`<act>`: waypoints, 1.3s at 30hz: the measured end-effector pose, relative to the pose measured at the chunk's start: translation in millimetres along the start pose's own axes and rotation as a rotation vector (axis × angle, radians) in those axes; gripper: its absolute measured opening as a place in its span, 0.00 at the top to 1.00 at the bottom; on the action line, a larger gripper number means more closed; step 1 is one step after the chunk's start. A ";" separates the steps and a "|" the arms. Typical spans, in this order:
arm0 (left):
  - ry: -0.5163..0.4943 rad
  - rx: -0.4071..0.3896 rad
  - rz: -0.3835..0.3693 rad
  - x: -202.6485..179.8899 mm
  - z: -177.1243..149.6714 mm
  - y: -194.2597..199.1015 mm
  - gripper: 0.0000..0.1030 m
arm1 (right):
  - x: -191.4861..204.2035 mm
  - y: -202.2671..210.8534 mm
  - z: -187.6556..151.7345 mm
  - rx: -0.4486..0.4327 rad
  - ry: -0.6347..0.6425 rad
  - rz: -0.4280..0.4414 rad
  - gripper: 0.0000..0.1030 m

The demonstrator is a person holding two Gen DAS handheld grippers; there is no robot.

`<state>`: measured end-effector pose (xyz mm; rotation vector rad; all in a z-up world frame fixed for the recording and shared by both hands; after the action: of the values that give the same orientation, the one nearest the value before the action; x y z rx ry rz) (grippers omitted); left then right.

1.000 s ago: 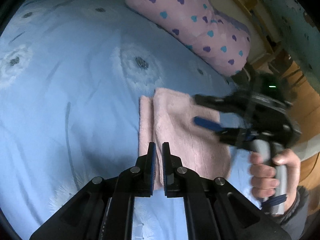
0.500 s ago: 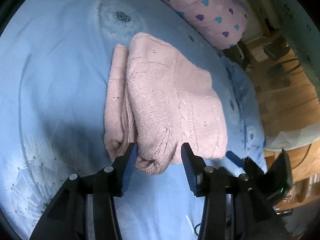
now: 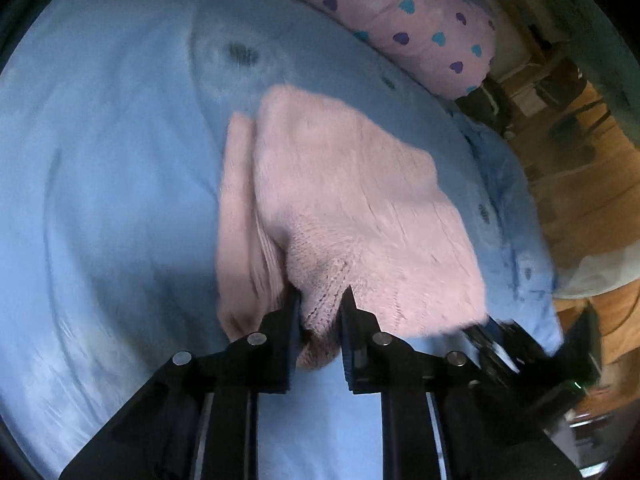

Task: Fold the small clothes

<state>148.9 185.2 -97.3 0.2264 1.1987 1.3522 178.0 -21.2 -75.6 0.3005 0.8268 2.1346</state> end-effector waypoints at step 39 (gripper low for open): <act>0.230 -0.064 0.225 119.9 76.0 9.8 0.64 | 128.0 -179.6 122.8 0.310 0.011 0.159 0.91</act>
<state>172.7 323.7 -119.3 0.1664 1.3484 1.6452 261.6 214.8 -107.6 0.5301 1.1767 2.1511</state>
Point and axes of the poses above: each gripper's, at about its wrist camera, not at the fingertips, and y roughly against the way its jaws point, x to its left, z to its top, the point moved 9 cm from there along -y, roughly the way its jaws point, and after that the axes turned 8 degrees about -x, right-handed, at the moved point
